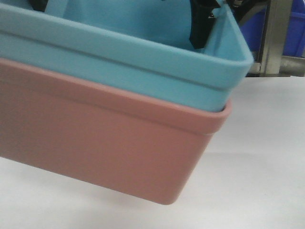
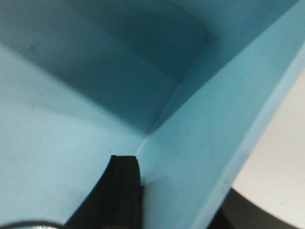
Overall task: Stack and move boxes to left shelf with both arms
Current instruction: 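Hold the stacked bins with both grippers while the base turns away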
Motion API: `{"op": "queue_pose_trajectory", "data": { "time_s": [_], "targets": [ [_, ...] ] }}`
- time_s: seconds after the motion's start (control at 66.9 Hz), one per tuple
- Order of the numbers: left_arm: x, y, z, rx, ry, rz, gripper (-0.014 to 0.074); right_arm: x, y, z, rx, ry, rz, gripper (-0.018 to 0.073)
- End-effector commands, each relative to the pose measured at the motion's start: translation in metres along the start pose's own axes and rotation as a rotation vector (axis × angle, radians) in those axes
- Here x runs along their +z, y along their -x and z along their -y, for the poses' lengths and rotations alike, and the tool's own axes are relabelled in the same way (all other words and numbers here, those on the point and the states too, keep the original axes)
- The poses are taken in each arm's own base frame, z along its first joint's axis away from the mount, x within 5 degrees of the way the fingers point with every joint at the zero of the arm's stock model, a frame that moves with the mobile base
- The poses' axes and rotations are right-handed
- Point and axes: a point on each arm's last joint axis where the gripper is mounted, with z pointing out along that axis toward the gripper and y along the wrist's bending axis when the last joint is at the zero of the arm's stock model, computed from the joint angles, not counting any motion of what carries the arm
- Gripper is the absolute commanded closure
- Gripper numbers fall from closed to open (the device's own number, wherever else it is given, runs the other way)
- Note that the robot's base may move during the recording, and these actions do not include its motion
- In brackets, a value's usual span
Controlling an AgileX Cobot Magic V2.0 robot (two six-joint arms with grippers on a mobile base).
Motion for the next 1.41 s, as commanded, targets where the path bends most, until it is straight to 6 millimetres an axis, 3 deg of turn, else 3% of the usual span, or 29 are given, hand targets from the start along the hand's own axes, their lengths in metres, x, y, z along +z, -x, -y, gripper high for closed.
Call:
{"op": "queue_pose_trajectory", "data": {
  "time_s": [0.0, 1.391],
  "targets": [
    [-0.0243, 0.0243, 0.029, -0.017, -0.339, 0.191, 0.061, -0.0386, 0.033, -0.0279, 0.021, 0.256, 0.327, 0.0502],
    [-0.0244, 0.0243, 0.0289, -0.017, -0.339, 0.191, 0.061, -0.0386, 0.033, -0.0279, 0.021, 0.256, 0.327, 0.0502]
  ]
}}
